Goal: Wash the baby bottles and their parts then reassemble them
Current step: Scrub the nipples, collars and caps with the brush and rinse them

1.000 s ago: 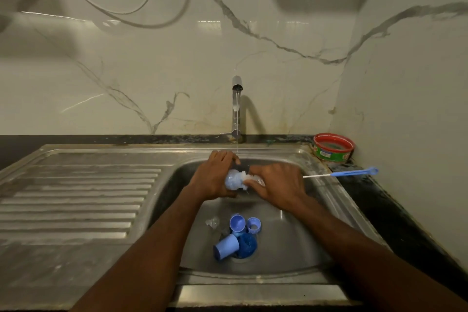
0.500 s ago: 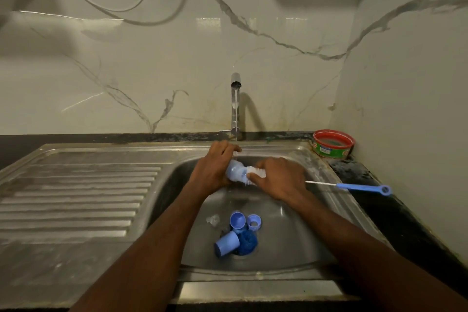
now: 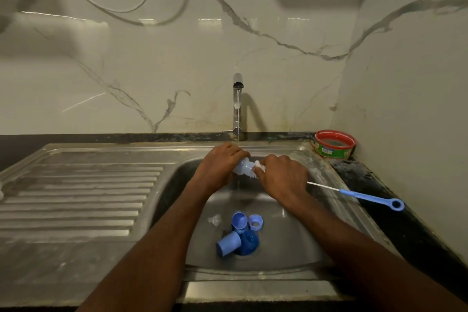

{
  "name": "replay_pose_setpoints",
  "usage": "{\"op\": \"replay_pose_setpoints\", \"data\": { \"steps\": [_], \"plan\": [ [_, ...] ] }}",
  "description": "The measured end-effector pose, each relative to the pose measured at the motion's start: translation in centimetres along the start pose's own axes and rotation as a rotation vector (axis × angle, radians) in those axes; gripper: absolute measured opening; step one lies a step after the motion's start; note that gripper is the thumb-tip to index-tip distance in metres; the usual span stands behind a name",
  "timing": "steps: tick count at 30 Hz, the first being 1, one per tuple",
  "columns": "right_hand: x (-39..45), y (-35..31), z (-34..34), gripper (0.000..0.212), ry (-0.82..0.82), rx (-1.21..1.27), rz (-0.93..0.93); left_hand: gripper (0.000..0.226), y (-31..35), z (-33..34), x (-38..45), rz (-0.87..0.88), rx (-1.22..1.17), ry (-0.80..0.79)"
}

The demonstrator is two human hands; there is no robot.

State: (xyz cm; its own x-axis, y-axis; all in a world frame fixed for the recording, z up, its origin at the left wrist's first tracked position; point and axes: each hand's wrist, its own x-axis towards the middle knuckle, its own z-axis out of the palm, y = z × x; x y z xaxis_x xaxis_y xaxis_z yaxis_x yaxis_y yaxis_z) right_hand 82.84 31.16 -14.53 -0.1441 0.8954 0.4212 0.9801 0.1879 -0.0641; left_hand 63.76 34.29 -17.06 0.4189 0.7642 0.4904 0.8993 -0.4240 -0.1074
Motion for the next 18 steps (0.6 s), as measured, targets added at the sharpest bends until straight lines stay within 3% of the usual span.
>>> {"op": "replay_pose_setpoints", "data": {
  "steps": [5,18],
  "plan": [
    [1.0,1.3,-1.2,0.043,-0.144,0.086,-0.038,0.055,-0.2,0.0,-0.4,-0.080,0.038,0.016],
    [0.0,2.4,-4.4,0.034,-0.052,-0.084,-0.017,0.064,1.5,-0.3,-0.2,-0.302,0.097,0.026]
  ]
}}
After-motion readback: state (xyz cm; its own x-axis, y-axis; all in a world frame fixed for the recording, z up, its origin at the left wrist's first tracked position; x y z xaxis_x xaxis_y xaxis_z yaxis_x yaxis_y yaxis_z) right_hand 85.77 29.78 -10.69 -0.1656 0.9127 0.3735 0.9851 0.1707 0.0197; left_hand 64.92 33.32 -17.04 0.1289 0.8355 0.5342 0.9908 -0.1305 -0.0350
